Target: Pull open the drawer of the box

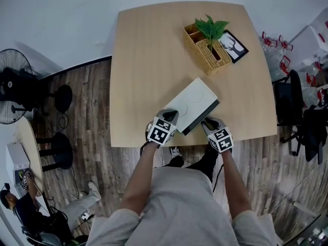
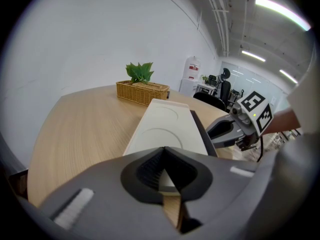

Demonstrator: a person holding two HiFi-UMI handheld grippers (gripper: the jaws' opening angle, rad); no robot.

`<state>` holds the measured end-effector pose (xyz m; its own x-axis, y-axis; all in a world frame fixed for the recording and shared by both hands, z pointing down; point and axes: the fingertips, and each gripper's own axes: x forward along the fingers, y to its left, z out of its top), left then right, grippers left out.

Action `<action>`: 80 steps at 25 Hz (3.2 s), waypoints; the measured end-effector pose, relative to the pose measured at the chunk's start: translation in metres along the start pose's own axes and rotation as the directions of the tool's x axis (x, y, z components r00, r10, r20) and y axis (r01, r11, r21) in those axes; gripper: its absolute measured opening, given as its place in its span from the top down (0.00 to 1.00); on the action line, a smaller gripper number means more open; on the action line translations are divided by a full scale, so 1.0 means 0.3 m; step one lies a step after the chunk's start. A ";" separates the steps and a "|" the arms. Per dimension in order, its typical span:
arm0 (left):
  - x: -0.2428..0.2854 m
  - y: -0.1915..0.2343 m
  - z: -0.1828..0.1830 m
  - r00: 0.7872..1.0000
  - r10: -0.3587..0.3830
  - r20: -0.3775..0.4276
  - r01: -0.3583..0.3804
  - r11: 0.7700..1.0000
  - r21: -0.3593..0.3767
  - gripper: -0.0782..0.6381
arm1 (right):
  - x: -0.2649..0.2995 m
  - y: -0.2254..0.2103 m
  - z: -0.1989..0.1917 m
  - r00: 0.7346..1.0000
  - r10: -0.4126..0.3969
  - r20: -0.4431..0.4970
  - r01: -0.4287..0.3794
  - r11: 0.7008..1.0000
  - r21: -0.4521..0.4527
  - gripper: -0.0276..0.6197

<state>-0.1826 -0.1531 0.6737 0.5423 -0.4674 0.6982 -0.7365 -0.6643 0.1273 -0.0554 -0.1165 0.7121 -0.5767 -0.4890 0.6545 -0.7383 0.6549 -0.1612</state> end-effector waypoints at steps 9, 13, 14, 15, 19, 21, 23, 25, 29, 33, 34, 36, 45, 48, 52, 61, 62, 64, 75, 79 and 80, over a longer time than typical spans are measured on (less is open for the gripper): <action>0.007 0.001 -0.004 1.000 0.002 0.006 -0.002 1.000 0.006 0.82 | -0.039 -0.005 -0.035 1.000 -0.008 -0.002 0.008 1.000 0.000 0.84; 0.009 0.007 -0.014 1.000 0.008 0.000 -0.008 1.000 0.014 0.82 | -0.058 -0.004 -0.051 1.000 -0.012 -0.004 0.012 1.000 0.004 0.84; 0.010 0.009 -0.014 1.000 0.008 -0.001 -0.008 1.000 0.013 0.82 | -0.062 -0.005 -0.055 1.000 -0.014 -0.004 0.014 1.000 0.006 0.84; 0.010 0.008 -0.013 1.000 0.007 -0.002 -0.007 1.000 0.011 0.82 | -0.066 -0.007 -0.059 1.000 -0.016 -0.005 0.016 1.000 0.009 0.84; 0.000 0.003 -0.002 1.000 0.005 -0.005 -0.005 1.000 0.007 0.82 | -0.088 -0.009 -0.076 1.000 -0.022 -0.007 0.023 1.000 0.010 0.84; -0.003 -0.002 0.003 1.000 0.001 0.000 -0.001 1.000 -0.003 0.82 | -0.097 -0.008 -0.084 1.000 -0.025 -0.006 0.025 1.000 0.010 0.84; -0.002 -0.001 -0.001 1.000 0.001 0.004 -0.001 1.000 -0.004 0.82 | -0.105 -0.006 -0.091 1.000 -0.028 -0.005 0.028 1.000 0.011 0.84; 0.001 0.006 -0.008 1.000 0.006 0.005 -0.006 1.000 0.004 0.82 | -0.113 -0.005 -0.098 1.000 -0.031 -0.005 0.031 0.999 0.011 0.84; 0.002 0.009 -0.008 1.000 0.010 0.004 -0.010 1.000 0.000 0.82 | -0.127 -0.007 -0.113 0.999 -0.033 -0.008 0.033 0.999 0.012 0.84; 0.003 0.008 -0.008 1.000 0.010 0.003 -0.010 1.000 0.000 0.82 | -0.142 -0.006 -0.130 0.999 -0.038 -0.010 0.038 0.999 0.016 0.84; 0.003 0.009 -0.006 1.000 0.010 0.003 -0.010 1.000 0.000 0.82 | -0.146 -0.008 -0.132 0.999 -0.039 -0.010 0.039 0.999 0.018 0.84; 0.003 0.010 -0.003 1.000 0.010 0.004 -0.010 1.000 0.000 0.82 | -0.154 -0.011 -0.139 0.999 -0.043 -0.011 0.043 0.999 0.020 0.84; 0.008 0.011 -0.002 1.000 0.009 0.007 -0.009 1.000 -0.002 0.82 | -0.185 -0.026 -0.174 0.997 -0.067 -0.027 0.067 0.997 0.025 0.84; 0.009 0.009 -0.002 1.000 0.008 0.010 -0.008 1.000 -0.002 0.82 | -0.202 -0.028 -0.200 0.997 -0.071 -0.041 0.073 0.997 0.030 0.84; 0.004 0.005 -0.005 1.000 0.008 0.010 -0.008 1.000 -0.002 0.82 | -0.224 -0.031 -0.224 0.996 -0.081 -0.043 0.083 0.996 0.033 0.84; 0.008 0.011 -0.001 1.000 0.007 0.017 -0.007 1.000 -0.011 0.82 | -0.237 -0.033 -0.238 0.994 -0.088 -0.063 0.091 0.995 0.046 0.84; 0.007 0.010 -0.002 1.000 0.008 0.019 -0.008 1.000 -0.011 0.82 | -0.246 -0.035 -0.252 0.993 -0.091 -0.075 0.095 0.994 0.045 0.84; 0.005 0.003 -0.006 1.000 0.009 0.021 -0.008 1.000 -0.011 0.82 | -0.276 -0.045 -0.279 0.991 -0.101 -0.085 0.106 0.993 0.056 0.84; 0.006 0.027 -0.009 0.994 0.107 0.021 -0.103 0.985 -0.139 0.82 | -0.331 -0.097 -0.087 0.996 -0.063 0.071 0.055 0.992 0.109 0.84; -0.031 -0.077 0.015 0.992 0.112 0.065 -0.095 0.968 -0.231 0.82 | -0.325 -0.074 0.005 0.994 0.013 0.108 -0.022 0.997 0.074 0.84; -0.040 -0.113 0.024 0.990 0.119 0.078 -0.096 0.963 -0.253 0.82 | -0.326 -0.075 0.024 0.993 0.028 0.117 -0.036 0.997 0.066 0.84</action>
<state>-0.1612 -0.1292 0.6558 0.4806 -0.5873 0.6512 -0.8633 -0.4474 0.2335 0.0150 -0.0875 0.6465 -0.6342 -0.5346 0.5586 -0.7386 0.6327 -0.2330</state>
